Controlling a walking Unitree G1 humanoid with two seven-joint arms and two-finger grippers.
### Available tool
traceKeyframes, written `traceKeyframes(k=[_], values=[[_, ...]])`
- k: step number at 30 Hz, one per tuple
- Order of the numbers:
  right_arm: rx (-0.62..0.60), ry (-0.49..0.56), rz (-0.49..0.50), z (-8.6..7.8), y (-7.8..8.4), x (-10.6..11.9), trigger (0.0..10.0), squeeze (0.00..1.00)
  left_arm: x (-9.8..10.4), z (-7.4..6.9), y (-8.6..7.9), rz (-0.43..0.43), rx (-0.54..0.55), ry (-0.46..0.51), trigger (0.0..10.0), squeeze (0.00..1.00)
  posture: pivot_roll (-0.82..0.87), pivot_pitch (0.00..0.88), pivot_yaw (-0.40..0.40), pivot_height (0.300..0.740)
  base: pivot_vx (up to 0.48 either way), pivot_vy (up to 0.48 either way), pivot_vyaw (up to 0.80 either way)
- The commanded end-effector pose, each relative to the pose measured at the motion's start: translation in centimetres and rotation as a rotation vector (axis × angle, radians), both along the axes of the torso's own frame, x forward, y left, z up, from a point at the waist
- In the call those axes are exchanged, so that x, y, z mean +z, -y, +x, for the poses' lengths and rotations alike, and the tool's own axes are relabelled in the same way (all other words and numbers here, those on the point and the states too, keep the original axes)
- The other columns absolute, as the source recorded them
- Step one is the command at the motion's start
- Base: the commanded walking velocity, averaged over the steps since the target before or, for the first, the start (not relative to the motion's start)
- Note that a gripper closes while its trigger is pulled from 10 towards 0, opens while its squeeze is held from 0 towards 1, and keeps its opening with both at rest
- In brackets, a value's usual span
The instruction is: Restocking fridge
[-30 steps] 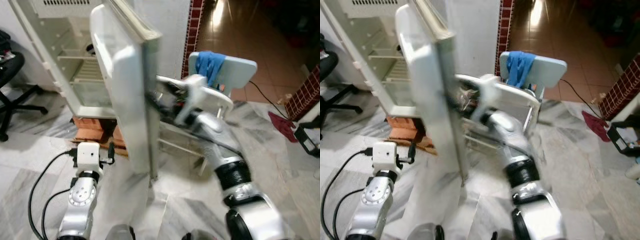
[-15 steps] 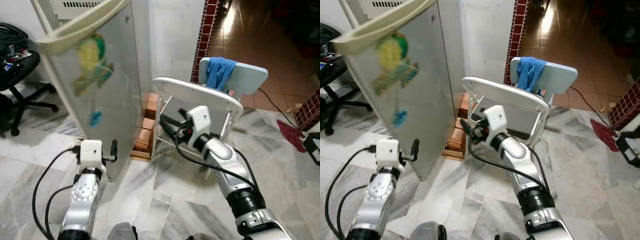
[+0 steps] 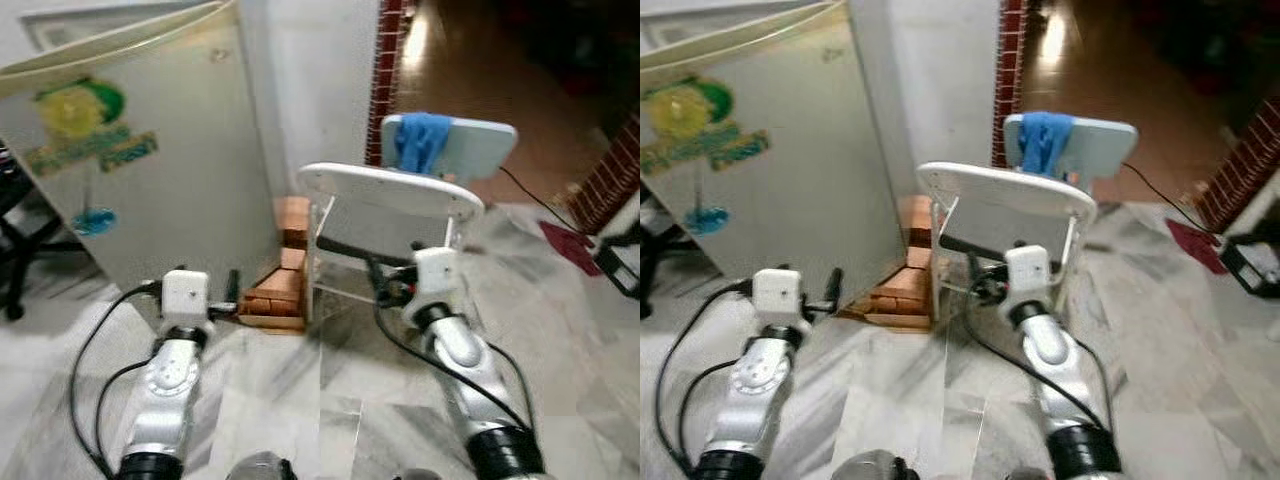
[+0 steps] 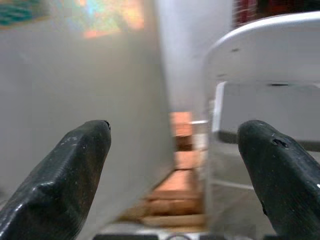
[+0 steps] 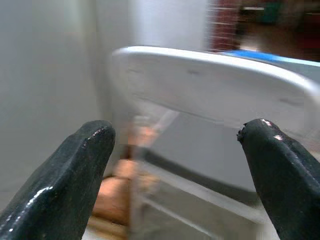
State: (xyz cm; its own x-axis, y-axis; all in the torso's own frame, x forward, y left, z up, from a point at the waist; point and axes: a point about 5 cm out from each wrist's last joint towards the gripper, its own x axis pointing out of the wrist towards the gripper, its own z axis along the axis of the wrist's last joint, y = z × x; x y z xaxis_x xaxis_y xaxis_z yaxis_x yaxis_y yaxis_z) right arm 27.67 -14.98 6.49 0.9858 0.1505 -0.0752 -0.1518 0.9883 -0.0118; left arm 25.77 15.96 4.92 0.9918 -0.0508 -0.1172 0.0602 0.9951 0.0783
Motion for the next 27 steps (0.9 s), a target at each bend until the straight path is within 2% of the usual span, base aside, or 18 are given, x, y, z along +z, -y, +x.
traceKeyframes(k=[1, 6, 11, 27], values=[[-0.023, 0.043, 0.012, 0.2, -0.5, 0.7, 10.0, 0.0, 0.3, -0.1, -1.0, 0.016, 0.019, 0.014, 10.0, 0.0, -0.05, 0.0, 0.059, 0.74, 0.0, 0.48, -0.8], [-0.055, 0.053, 0.015, 0.1, 0.0, 0.9, 10.0, 0.0, 0.3, -0.2, -1.1, 0.011, 0.025, 0.023, 10.0, 0.0, -0.05, 0.0, 0.057, 0.74, 0.0, 0.48, -0.8], [-0.092, 0.075, 0.037, 0.1, 0.8, 1.4, 10.0, 0.0, 1.4, 0.4, -1.5, -0.019, 0.063, 0.069, 10.0, 0.0, -0.06, 0.0, 0.056, 0.74, 0.0, 0.48, -0.74], [-0.133, 0.073, 0.022, -0.3, 1.6, 1.1, 10.0, 0.0, 1.1, 0.4, -1.5, -0.036, 0.059, 0.052, 10.0, 0.0, -0.07, 0.0, 0.07, 0.74, 0.0, 0.48, 0.0]])
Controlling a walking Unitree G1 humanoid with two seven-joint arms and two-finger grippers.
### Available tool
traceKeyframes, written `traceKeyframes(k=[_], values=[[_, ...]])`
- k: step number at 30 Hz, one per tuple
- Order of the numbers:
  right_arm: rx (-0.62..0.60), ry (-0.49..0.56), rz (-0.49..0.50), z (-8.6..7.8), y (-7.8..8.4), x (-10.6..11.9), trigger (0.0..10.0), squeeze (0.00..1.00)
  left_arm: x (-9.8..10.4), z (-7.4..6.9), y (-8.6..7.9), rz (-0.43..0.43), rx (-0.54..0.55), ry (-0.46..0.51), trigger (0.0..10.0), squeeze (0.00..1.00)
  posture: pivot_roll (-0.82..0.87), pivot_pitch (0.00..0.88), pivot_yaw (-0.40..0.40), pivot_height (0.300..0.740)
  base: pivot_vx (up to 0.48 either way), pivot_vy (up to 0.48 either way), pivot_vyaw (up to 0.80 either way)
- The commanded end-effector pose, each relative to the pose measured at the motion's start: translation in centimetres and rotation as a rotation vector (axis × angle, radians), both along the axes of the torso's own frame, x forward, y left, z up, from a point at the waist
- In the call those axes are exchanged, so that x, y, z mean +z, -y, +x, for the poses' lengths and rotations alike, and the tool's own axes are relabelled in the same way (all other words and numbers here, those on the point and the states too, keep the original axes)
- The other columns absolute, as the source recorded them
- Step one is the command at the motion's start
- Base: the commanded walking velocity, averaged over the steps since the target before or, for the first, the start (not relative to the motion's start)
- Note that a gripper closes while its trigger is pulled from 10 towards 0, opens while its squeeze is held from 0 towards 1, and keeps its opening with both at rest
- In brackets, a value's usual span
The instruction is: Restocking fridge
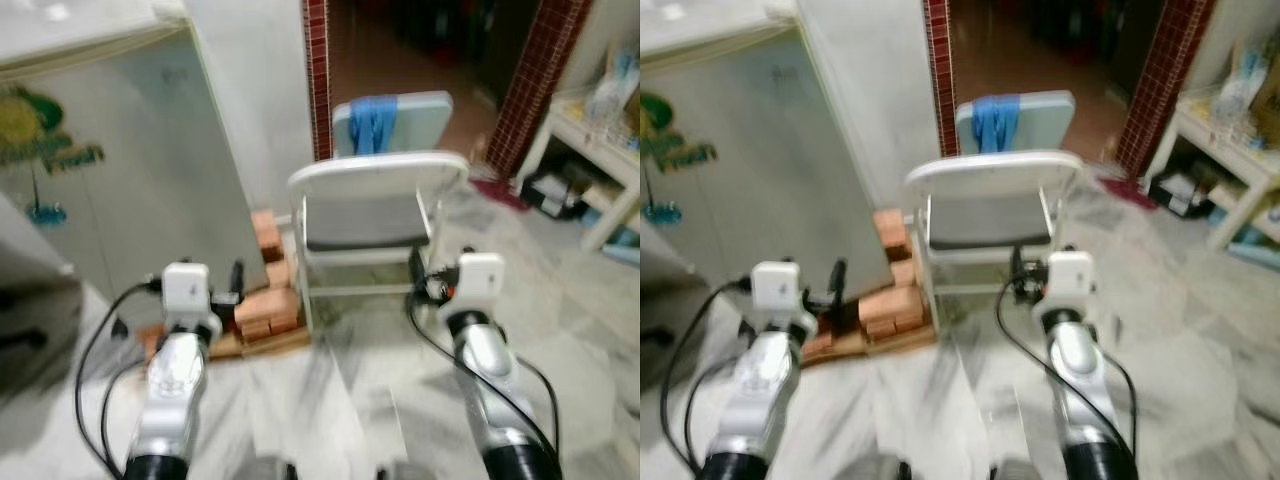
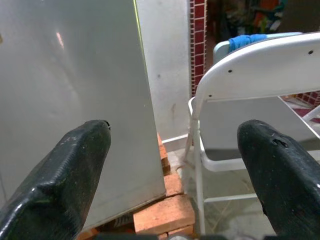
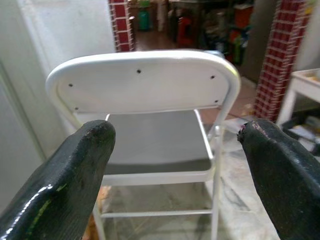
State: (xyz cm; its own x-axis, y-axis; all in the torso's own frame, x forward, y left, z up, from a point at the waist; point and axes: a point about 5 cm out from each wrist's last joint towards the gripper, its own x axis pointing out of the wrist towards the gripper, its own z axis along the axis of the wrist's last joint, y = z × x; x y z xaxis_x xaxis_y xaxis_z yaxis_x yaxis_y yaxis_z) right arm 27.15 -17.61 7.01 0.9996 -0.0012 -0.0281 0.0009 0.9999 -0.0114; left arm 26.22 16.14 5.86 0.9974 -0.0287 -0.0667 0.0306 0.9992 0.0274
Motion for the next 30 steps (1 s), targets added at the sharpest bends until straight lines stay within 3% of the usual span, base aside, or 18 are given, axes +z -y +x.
traceKeyframes(k=[1, 15, 24, 30], values=[[0.018, 0.027, 0.014, 0.1, -0.8, 0.5, 10.0, 0.0, 0.1, -0.2, -1.4, 0.014, 0.038, 0.002, 10.0, 0.0, -0.07, 0.0, 0.07, 0.74, 0.0, 0.48, 0.0], [0.07, 0.011, -0.007, 0.8, -1.4, 0.5, 10.0, 0.0, -0.1, -0.2, -1.0, -0.002, 0.065, 0.01, 10.0, 0.0, -0.02, 0.0, -0.02, 0.74, 0.0, 0.48, 0.0], [0.085, 0.01, 0.001, 0.6, -2.2, 0.3, 10.0, 0.0, -0.3, -0.3, -1.0, 0.004, 0.069, 0.004, 10.0, 0.0, -0.03, 0.0, -0.017, 0.74, 0.0, 0.48, 0.0], [0.044, 0.017, 0.002, 0.8, -1.2, 0.4, 10.0, 0.0, -0.2, -0.1, -0.7, 0.004, 0.049, 0.002, 10.0, 0.0, -0.04, 0.0, 0.021, 0.74, 0.0, 0.48, -0.1]])
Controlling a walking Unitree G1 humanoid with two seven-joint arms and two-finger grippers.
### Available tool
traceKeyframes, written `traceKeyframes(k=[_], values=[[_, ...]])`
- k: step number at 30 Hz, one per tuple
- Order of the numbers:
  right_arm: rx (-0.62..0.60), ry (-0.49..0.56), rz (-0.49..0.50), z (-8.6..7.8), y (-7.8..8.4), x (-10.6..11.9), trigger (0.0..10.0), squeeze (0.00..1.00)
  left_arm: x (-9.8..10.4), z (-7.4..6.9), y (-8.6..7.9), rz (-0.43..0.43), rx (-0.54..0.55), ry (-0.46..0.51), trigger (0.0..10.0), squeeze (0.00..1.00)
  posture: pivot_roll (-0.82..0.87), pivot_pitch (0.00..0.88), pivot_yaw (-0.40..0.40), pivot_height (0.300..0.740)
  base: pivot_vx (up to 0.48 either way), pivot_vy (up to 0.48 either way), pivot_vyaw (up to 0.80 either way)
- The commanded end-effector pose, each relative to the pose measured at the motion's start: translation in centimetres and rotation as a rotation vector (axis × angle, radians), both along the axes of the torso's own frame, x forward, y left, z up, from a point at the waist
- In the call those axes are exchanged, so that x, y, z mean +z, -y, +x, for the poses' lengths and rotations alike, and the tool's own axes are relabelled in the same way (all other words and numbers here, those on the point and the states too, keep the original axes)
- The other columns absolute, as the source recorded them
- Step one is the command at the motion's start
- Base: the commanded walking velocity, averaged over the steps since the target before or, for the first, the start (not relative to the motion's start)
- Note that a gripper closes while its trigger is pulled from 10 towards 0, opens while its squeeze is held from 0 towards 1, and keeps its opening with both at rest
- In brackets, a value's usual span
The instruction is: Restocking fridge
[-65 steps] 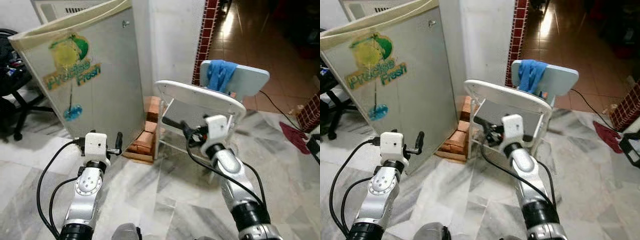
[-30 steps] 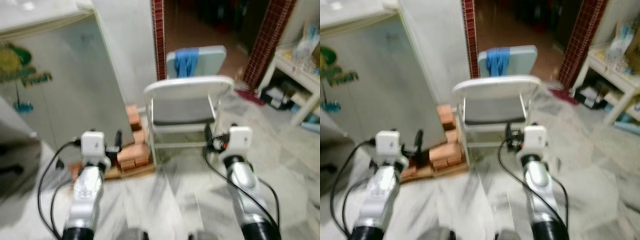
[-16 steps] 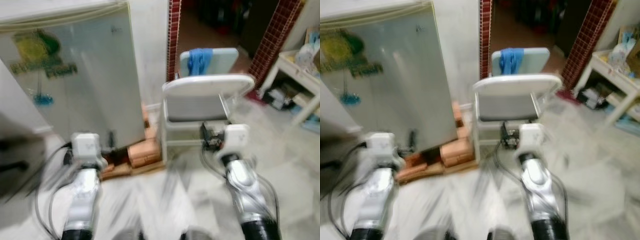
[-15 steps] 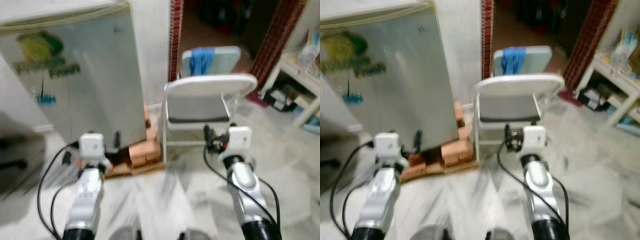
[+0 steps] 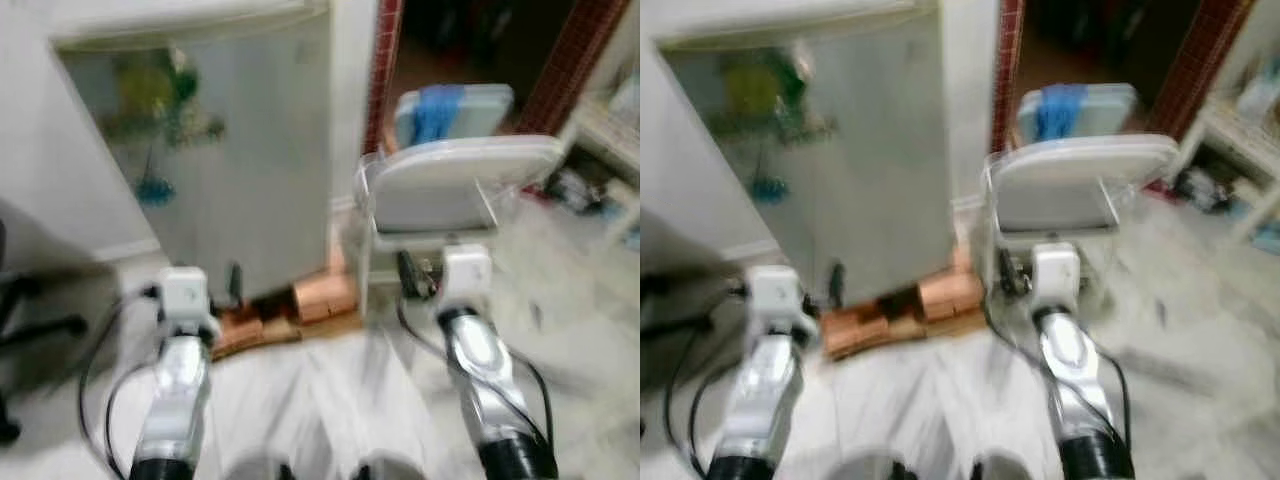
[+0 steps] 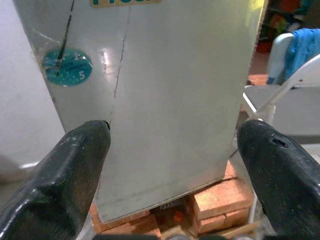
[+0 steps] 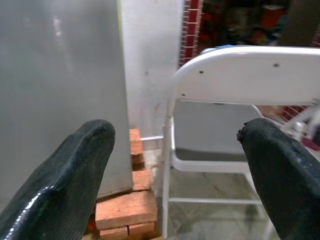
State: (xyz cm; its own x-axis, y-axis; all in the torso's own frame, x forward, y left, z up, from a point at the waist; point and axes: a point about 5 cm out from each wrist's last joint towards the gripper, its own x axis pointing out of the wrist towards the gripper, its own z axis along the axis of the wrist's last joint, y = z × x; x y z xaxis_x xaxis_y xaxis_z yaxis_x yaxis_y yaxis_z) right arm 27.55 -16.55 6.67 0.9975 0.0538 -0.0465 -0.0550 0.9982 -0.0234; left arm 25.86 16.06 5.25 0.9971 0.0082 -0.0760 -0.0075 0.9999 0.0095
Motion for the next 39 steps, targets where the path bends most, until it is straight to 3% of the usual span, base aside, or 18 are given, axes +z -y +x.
traceKeyframes(k=[1, 11, 35, 39], values=[[-0.021, 0.037, 0.018, 0.5, -0.03, 0.73, 10.0, 0.0, 0.43, 0.3, -0.84, 0.024, 0.005, 0.011, 10.0, 0.0, -0.04, 0.0, 0.027, 0.74, 0.0, 0.48, -0.59], [-0.027, 0.037, 0.02, 0.39, -0.18, 0.67, 10.0, 0.0, 0.69, 0.63, -0.87, 0.012, -0.028, 0.015, 10.0, 0.0, -0.05, 0.0, 0.04, 0.74, 0.0, 0.48, -0.1], [-0.022, 0.05, 0.013, 0.76, -0.49, 0.88, 10.0, 0.0, 0.65, 0.57, -0.65, 0.002, -0.047, 0.017, 10.0, 0.0, -0.06, 0.0, 0.05, 0.74, 0.0, 0.48, -0.78], [-0.02, 0.066, 0.005, 1.0, -0.5, 1.25, 10.0, 0.0, 0.81, 0.74, -0.84, 0.007, -0.038, 0.02, 10.0, 0.0, -0.06, 0.0, 0.06, 0.74, 0.0, 0.48, -0.14]])
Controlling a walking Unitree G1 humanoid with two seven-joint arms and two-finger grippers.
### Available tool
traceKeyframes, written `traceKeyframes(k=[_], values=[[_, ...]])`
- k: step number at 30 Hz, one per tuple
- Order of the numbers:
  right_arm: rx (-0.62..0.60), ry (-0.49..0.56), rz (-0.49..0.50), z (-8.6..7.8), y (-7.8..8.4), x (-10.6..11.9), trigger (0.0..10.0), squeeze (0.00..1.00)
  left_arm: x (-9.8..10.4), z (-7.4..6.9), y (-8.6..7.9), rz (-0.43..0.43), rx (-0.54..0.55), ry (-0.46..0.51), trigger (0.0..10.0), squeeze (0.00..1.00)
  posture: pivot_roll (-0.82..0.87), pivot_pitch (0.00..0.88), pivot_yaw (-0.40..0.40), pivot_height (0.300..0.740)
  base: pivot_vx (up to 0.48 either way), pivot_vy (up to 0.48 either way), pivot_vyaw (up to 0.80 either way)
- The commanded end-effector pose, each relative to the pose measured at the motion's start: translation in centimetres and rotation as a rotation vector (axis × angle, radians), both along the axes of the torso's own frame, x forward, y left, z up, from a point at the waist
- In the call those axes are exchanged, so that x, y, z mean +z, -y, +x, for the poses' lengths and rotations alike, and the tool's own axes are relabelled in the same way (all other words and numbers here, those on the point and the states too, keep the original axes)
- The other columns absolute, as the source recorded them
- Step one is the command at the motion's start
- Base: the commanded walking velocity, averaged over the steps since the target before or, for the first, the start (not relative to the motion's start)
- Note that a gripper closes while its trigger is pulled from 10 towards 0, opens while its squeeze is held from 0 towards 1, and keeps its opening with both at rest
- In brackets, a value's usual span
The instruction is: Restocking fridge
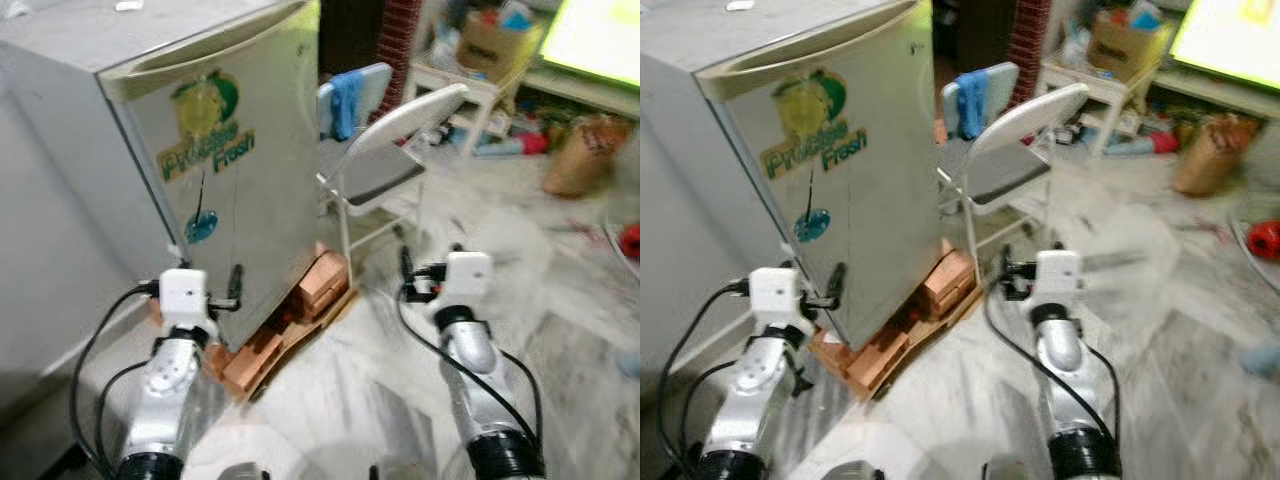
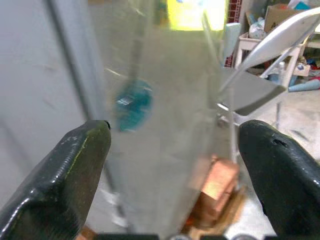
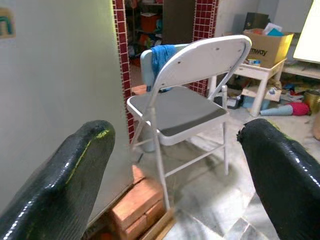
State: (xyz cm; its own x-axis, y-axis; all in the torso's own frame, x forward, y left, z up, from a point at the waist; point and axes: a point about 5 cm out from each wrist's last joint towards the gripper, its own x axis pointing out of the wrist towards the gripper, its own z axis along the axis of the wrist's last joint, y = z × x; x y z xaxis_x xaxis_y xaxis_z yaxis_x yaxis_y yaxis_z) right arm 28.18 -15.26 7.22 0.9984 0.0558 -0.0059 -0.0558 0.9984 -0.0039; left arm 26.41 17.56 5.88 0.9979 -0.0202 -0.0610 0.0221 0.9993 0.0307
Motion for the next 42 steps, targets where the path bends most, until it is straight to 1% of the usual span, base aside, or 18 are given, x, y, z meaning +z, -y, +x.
traceKeyframes(k=[1, 3, 5, 9, 11, 13, 17, 23, 26, 31, 39, 42], values=[[-0.029, 0.029, -0.015, 0.4, 0.9, 0.8, 10.0, 0.0, 0.3, 0.2, 0.6, -0.003, -0.012, 0.011, 10.0, 0.0, -0.05, 0.0, 0.064, 0.74, 0.0, 0.48, 0.0], [-0.035, 0.028, -0.016, 0.4, 1.1, 0.7, 10.0, 0.0, 0.2, 0.1, 0.5, 0.001, -0.01, 0.011, 10.0, 0.0, -0.05, 0.0, 0.065, 0.74, 0.0, 0.48, 0.0], [-0.038, 0.026, -0.016, 0.3, 1.2, 0.6, 10.0, 0.0, 0.2, 0.1, 0.4, 0.015, -0.015, 0.011, 10.0, 0.0, -0.05, 0.0, 0.064, 0.74, 0.0, 0.0, 0.0], [-0.034, 0.023, -0.018, 0.3, 1.0, 0.6, 10.0, 0.0, 0.3, 0.1, 0.4, 0.002, -0.012, 0.017, 10.0, 0.0, -0.05, 0.0, 0.063, 0.74, 0.0, 0.0, 0.0], [-0.033, 0.025, -0.017, 0.4, 0.9, 0.7, 10.0, 0.0, 0.3, 0.1, 0.5, 0.003, -0.022, 0.016, 10.0, 0.0, -0.05, 0.0, 0.064, 0.74, 0.0, 0.0, -0.8], [-0.031, 0.028, -0.015, 0.5, 0.8, 0.7, 10.0, 0.0, 0.3, 0.0, 0.8, -0.002, -0.043, 0.016, 10.0, 0.0, -0.05, 0.0, 0.064, 0.74, 0.0, 0.39, -0.8], [-0.028, 0.031, -0.013, 0.5, 0.7, 0.7, 10.0, 0.0, 0.3, 0.0, 0.7, -0.009, -0.04, 0.011, 10.0, 0.0, -0.05, 0.0, 0.064, 0.74, 0.0, 0.48, -0.7], [-0.021, 0.036, -0.018, 0.5, 0.6, 0.8, 10.0, 0.0, 0.3, 0.0, 0.7, -0.012, -0.042, 0.012, 10.0, 0.0, -0.05, 0.0, 0.063, 0.74, 0.0, 0.48, 0.0], [-0.02, 0.037, -0.021, 0.5, 0.6, 0.8, 10.0, 0.0, 0.3, 0.0, 0.9, -0.024, -0.045, 0.008, 10.0, 0.0, -0.05, 0.0, 0.061, 0.74, 0.0, 0.48, 0.0], [-0.018, 0.038, -0.026, 0.6, 0.6, 0.9, 10.0, 0.0, 0.3, -0.1, 1.1, -0.019, -0.055, 0.011, 10.0, 0.0, -0.05, 0.0, 0.059, 0.74, 0.0, 0.48, 0.0], [-0.011, 0.04, -0.032, 0.6, 0.5, 1.0, 10.0, 0.0, 0.1, -0.2, 1.4, -0.022, -0.08, 0.006, 10.0, 0.0, -0.05, 0.0, 0.056, 0.74, 0.0, 0.0, -0.78], [-0.007, 0.041, -0.034, 0.6, 0.4, 1.0, 10.0, 0.0, 0.1, -0.2, 1.7, -0.048, -0.1, 0.0, 10.0, 0.0, -0.05, 0.0, 0.051, 0.74, 0.0, 0.0, -0.8]])
